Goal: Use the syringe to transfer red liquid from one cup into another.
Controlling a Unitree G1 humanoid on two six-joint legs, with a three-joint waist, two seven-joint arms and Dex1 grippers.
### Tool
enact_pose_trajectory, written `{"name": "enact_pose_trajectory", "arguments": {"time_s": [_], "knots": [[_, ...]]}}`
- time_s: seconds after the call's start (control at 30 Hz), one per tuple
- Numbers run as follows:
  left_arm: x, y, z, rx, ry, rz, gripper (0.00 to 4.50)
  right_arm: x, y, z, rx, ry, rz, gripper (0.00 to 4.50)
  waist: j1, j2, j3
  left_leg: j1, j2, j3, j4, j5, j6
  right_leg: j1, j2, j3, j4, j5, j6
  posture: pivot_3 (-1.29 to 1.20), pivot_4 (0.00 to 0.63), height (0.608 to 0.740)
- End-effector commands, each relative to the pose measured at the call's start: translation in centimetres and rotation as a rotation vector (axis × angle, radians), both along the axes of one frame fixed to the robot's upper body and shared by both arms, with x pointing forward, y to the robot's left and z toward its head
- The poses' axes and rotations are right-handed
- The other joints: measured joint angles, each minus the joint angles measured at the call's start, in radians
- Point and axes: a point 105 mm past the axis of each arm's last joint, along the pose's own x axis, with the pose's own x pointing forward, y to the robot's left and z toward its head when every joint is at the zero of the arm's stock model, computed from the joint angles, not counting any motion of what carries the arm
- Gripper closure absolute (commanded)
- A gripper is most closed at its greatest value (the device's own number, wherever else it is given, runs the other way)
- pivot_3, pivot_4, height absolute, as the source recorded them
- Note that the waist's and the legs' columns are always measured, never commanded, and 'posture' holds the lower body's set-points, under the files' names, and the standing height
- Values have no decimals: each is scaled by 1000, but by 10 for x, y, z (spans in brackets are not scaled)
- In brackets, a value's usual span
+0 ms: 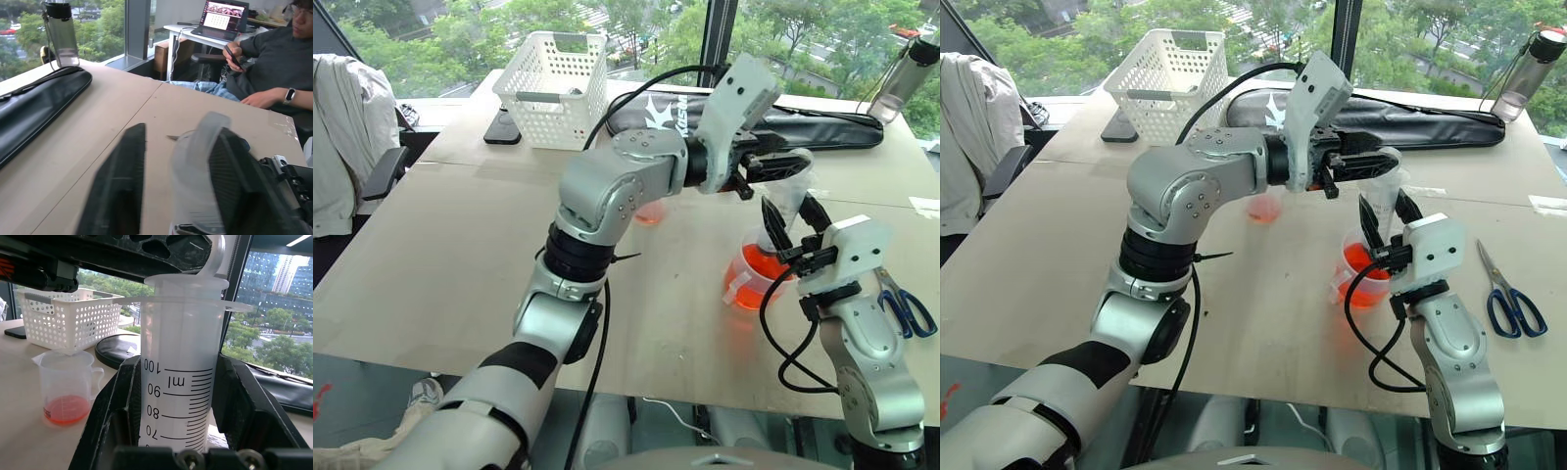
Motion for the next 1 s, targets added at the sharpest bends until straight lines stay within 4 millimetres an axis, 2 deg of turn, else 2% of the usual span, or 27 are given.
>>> {"name": "enact_pose_trajectory", "arguments": {"time_s": [0.03,0.2,0.47,0.7,1.0], "knots": [[-11,-4,14,-27,-79,-48,4485,-10,14,17,0,-80,71,2935,0,0,0,0,0,0,0,0,0,0,0,0,0,0,0,0,150,724],[-18,-2,15,-36,-105,-111,4500,-10,15,16,4,-75,81,2935,0,0,0,0,0,0,0,0,0,0,0,0,0,0,0,0,150,724],[-13,11,11,-11,-192,-216,4500,-12,15,15,15,-56,109,2953,0,0,0,0,0,0,0,0,0,0,0,0,0,0,-1,0,150,724],[-18,18,8,-6,-254,-363,4500,-13,13,14,24,-45,124,2956,-1,0,0,0,0,0,0,0,0,0,0,0,0,0,-1,0,150,724],[-14,24,15,-21,-319,-489,4500,-15,8,14,12,-37,129,2970,0,0,0,0,0,0,1,0,0,0,0,0,0,0,-1,0,150,724]]}}
